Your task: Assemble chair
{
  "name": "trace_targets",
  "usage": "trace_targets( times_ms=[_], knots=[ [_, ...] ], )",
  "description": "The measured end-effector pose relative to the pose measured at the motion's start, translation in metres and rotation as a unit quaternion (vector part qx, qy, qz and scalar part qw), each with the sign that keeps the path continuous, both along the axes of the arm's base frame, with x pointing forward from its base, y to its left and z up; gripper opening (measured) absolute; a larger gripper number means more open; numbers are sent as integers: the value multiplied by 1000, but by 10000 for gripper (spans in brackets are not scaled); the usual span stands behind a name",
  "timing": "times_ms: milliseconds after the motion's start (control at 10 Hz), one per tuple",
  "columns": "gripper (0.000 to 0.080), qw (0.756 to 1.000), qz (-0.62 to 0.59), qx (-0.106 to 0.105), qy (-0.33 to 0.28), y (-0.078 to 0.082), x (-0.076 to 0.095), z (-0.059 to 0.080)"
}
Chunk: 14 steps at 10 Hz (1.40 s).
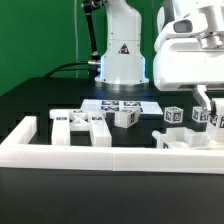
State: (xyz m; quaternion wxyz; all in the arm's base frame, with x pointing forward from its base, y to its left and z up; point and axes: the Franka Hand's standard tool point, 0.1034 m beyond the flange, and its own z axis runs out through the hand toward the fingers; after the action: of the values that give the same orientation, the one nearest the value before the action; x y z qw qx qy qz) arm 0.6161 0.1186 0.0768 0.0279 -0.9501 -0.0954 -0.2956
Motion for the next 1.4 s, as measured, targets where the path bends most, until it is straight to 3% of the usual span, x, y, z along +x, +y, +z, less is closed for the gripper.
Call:
trace_targets(
  times_ms=[100, 200, 300, 400, 600, 1000, 1200, 1400],
  knots=[
    [527, 1000, 0, 0, 1, 0, 0, 0],
    [527, 1000, 0, 0, 1, 0, 0, -1],
    [611, 1000, 0, 0, 1, 0, -1, -1],
    [642, 1000, 0, 0, 2, 0, 0, -1],
    [647, 1000, 1, -4, 2, -5, 0, -1],
    [649, 1000, 2, -7, 13, -11, 8, 32],
    [649, 1000, 3, -8, 23, -10, 7, 30],
    [649, 995, 12, -10, 101, -3, 2, 18]
  ],
)
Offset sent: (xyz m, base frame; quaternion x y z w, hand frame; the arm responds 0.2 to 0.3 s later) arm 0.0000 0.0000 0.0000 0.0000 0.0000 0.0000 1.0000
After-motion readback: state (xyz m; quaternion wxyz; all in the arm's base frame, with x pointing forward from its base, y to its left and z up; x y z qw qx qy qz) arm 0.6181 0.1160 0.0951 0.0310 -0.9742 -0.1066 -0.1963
